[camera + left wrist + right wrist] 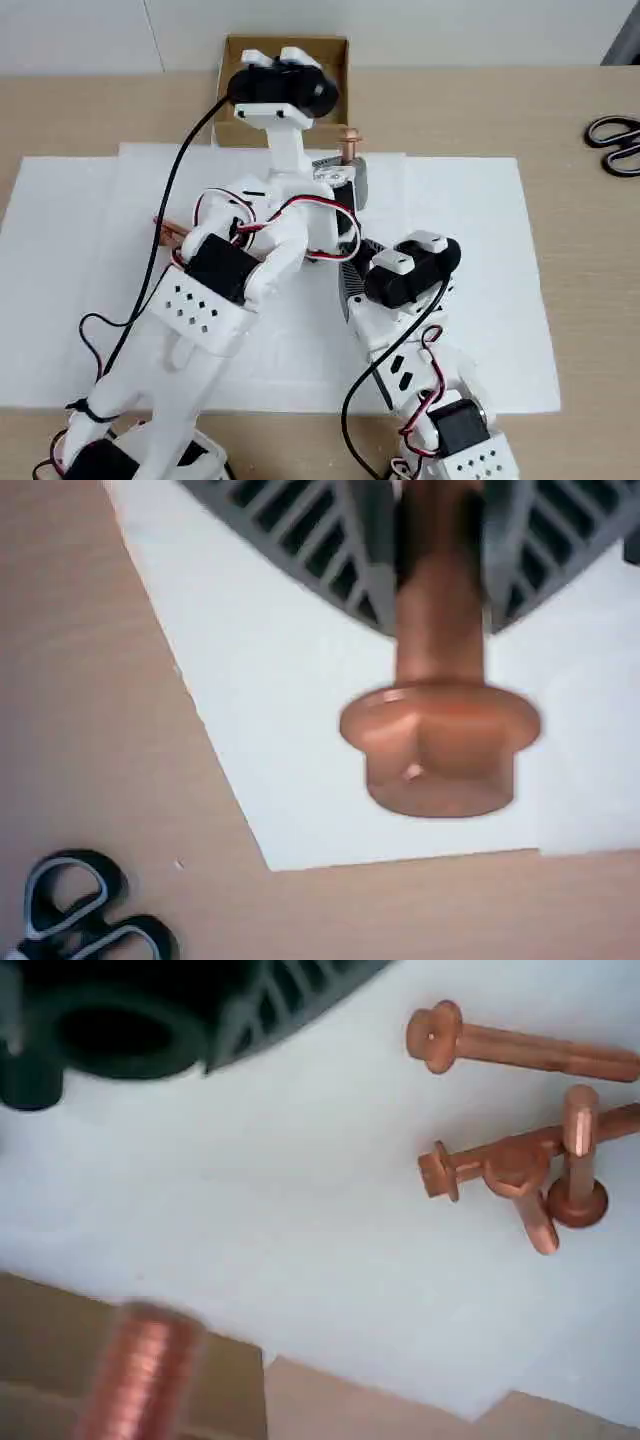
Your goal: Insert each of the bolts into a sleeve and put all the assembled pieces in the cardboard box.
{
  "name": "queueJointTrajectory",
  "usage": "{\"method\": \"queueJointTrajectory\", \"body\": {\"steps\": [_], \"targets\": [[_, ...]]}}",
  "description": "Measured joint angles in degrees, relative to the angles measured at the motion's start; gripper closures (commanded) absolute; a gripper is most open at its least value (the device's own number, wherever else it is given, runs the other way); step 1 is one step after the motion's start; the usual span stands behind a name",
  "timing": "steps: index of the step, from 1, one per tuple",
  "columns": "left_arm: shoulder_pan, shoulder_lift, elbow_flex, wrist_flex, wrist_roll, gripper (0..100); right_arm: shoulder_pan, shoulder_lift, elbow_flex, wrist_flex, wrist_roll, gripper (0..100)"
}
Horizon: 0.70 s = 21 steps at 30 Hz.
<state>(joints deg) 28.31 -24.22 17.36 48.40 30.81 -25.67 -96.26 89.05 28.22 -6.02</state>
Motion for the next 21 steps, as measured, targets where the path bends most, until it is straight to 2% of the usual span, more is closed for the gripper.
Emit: {"method": "queueJointTrajectory", "body": {"steps": [10, 21], "targets": [[-0.4, -17.6, 19.7, -10.5, -5.3, 99, 0.0, 0.0, 0.0, 0.0, 0.0, 99.5], [0.2, -17.7, 35.4, -37.1, -5.6, 99, 0.0, 0.0, 0.0, 0.0, 0.0, 99.5]]}}
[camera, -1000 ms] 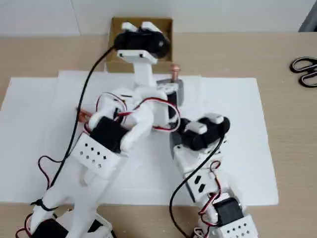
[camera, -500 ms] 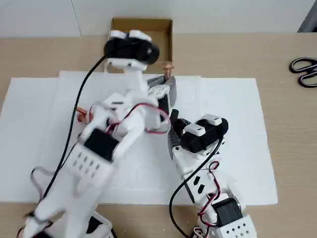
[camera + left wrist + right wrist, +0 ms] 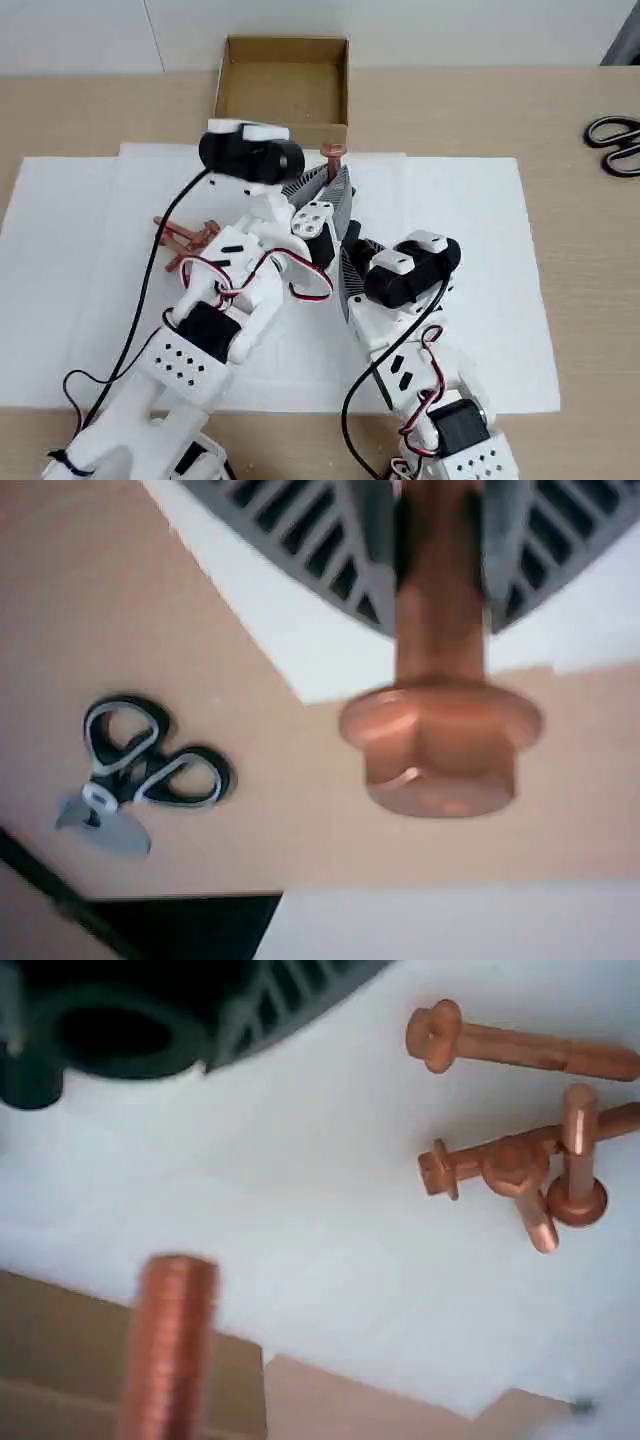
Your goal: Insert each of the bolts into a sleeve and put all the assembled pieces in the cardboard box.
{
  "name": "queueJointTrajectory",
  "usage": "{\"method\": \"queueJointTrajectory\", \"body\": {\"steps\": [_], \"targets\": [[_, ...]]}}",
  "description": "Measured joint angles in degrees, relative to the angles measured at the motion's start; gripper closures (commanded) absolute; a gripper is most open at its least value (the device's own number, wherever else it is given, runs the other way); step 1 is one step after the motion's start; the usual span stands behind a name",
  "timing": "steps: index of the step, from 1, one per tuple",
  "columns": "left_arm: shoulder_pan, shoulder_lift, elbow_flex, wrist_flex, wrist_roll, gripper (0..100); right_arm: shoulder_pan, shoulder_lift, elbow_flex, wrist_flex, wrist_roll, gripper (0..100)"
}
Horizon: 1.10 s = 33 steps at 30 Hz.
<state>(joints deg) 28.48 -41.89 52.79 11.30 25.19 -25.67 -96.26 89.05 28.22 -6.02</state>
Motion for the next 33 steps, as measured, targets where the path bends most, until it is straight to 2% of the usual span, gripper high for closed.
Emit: {"method": "queueJointTrajectory", "body": {"steps": [3, 14, 33], "targets": [[1.8, 0.0, 2.5, -2.9, 0.0, 99, 0.0, 0.0, 0.0, 0.0, 0.0, 99.5], [3.6, -0.1, 2.7, -2.7, 0.0, 99, 0.0, 0.0, 0.0, 0.0, 0.0, 99.5], [5.2, -0.4, 3.0, 4.8, 0.0, 99, 0.0, 0.1, 0.1, 0.0, 0.0, 99.5]]}}
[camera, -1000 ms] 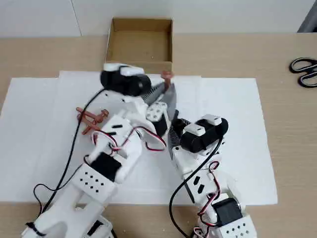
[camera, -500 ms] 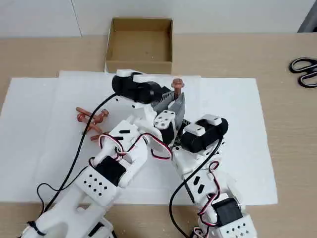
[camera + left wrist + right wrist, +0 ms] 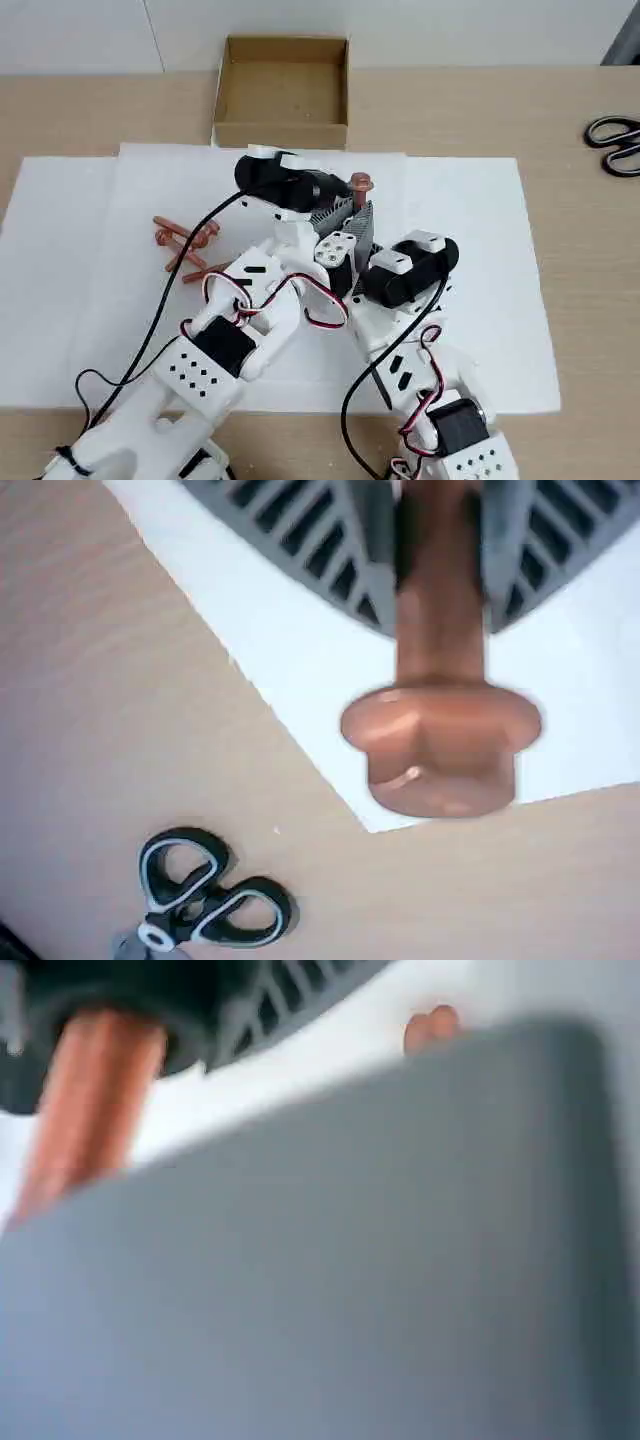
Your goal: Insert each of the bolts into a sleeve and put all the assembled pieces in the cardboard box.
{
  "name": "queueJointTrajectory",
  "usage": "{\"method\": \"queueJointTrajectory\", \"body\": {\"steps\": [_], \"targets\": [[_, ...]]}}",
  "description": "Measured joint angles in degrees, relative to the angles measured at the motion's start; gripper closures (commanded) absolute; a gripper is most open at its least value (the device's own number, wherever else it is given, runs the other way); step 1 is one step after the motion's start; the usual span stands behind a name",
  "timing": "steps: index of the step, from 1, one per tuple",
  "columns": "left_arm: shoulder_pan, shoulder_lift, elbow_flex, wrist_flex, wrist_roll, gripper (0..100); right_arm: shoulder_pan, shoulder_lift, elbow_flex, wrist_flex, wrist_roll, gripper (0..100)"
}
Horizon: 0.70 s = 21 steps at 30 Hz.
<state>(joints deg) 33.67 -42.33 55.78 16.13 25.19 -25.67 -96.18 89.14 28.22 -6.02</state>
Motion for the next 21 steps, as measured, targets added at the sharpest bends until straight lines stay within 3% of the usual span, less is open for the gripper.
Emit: {"method": "queueJointTrajectory", "body": {"steps": [9, 15, 21], "targets": [[0.3, -3.2, -0.3, 11.9, 0.0, 99, -0.1, 0.0, 0.1, 0.0, -0.1, 99.5], [0.4, -3.2, -0.3, 13.1, 0.0, 99, -0.1, 0.0, 0.1, 0.0, -0.1, 99.5], [0.1, -3.4, -0.4, 15.7, 0.0, 78, -0.1, 0.0, 0.2, 0.0, 0.0, 99.5]]}}
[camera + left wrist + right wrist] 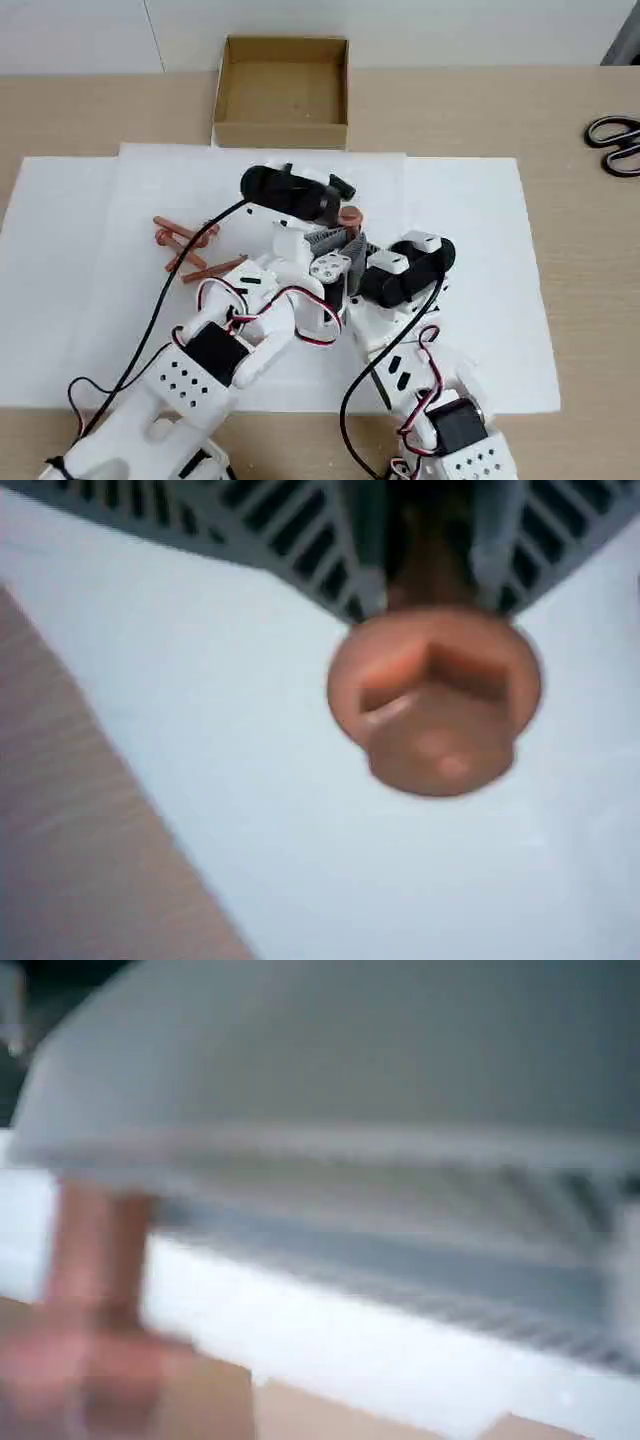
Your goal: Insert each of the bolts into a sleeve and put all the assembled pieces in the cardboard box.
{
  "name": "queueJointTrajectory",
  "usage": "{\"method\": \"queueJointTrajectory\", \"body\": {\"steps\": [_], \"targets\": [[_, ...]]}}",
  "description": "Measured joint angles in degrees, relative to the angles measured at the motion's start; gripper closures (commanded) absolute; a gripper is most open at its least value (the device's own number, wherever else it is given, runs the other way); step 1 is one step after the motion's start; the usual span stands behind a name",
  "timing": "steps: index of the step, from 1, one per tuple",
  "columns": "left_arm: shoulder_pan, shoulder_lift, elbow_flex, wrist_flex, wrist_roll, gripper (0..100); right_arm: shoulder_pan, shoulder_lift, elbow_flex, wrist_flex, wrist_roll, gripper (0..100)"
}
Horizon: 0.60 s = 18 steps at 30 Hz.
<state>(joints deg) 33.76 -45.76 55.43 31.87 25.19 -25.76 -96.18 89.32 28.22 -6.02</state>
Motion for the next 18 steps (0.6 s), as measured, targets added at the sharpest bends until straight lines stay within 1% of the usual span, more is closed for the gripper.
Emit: {"method": "queueJointTrajectory", "body": {"steps": [2, 6, 11, 14, 18], "targets": [[-0.4, -0.1, 0.0, 1.5, 0.0, 76, 0.4, 0.0, 0.0, 0.1, -0.1, 99.5], [0.1, -0.1, -2.6, 5.8, -0.1, 75, 0.4, 0.0, -0.1, 0.1, -0.2, 99.5], [-0.7, -0.1, -13.6, 17.6, -0.2, 75, 0.2, -0.1, -0.1, 0.0, -0.1, 99.5], [-4.6, -0.1, -20.8, 25.5, -0.3, 75, 0.2, -0.2, -0.1, 0.0, -0.1, 99.5], [-14.7, -0.1, -29.2, 35.9, -0.1, 75, 1.0, -0.2, -0.1, 0.0, -0.1, 99.5]]}}
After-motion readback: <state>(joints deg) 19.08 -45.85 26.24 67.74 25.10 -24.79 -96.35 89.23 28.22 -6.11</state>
